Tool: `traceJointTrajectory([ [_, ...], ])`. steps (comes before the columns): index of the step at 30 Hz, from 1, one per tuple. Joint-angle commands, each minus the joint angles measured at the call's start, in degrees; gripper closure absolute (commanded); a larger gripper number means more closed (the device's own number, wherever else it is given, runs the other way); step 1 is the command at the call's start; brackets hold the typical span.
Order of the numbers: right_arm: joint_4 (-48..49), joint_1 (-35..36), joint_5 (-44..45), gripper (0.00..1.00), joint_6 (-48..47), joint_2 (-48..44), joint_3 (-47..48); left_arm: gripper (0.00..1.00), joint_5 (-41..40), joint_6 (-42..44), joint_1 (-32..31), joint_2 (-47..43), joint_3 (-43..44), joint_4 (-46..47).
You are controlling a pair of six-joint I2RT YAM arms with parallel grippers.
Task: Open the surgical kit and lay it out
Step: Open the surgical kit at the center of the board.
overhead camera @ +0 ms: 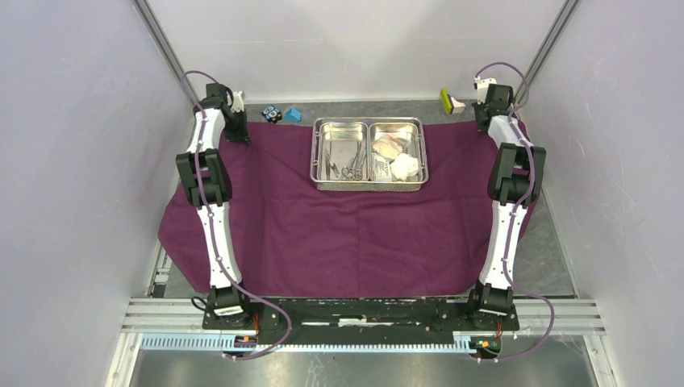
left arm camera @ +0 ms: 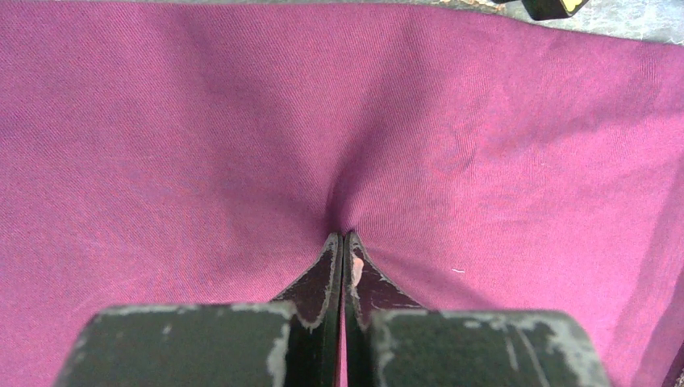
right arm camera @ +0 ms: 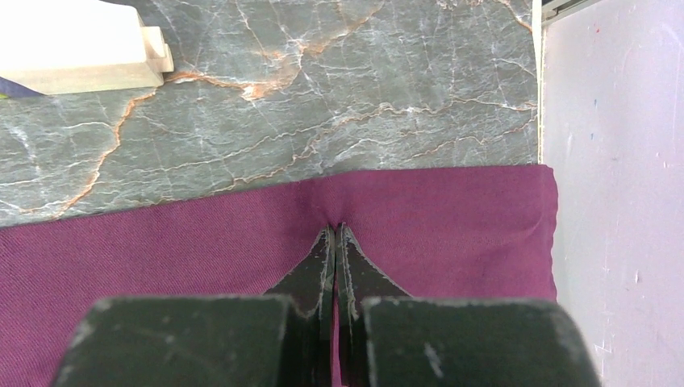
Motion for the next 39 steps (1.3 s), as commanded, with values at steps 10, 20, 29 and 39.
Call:
traceJointTrajectory([
  [10, 1.29, -2.06, 2.48, 1.00, -1.97, -0.99, 1.83, 0.98, -4.56, 3.21, 1.97, -1.53, -1.11, 5.11],
  [20, 0.94, -2.08, 3.03, 1.00, -2.85, 0.59, 4.89, 0.98, -5.10, 4.18, 2.21, -3.10, -3.56, 5.75],
  [29, 2.05, -2.01, 1.62, 1.00, -3.41, -1.53, 0.97, 0.96, -4.62, 4.15, 2.22, -3.51, -3.64, 5.80],
  [39, 3.74, -3.27, -1.50, 0.54, -2.74, -14.17, -11.71, 0.38, -6.28, 4.75, 4.42, -9.11, -7.13, 7.86],
])
